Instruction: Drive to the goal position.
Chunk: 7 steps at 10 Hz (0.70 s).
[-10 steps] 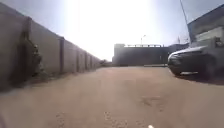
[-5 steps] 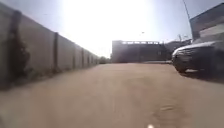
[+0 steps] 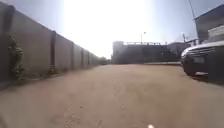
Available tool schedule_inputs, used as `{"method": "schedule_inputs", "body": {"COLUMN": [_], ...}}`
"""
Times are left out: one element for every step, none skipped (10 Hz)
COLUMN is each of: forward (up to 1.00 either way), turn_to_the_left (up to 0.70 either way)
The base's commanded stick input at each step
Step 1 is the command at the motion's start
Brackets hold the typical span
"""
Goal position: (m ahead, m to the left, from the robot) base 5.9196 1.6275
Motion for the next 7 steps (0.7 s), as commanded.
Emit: {"method": "schedule_inputs", "body": {"forward": [1.0, 1.0, 1.0, 1.0, 1.0, 1.0, 1.0], "turn_to_the_left": [0.0, 0.0, 0.0, 0.0, 0.0, 0.0, 0.0]}}
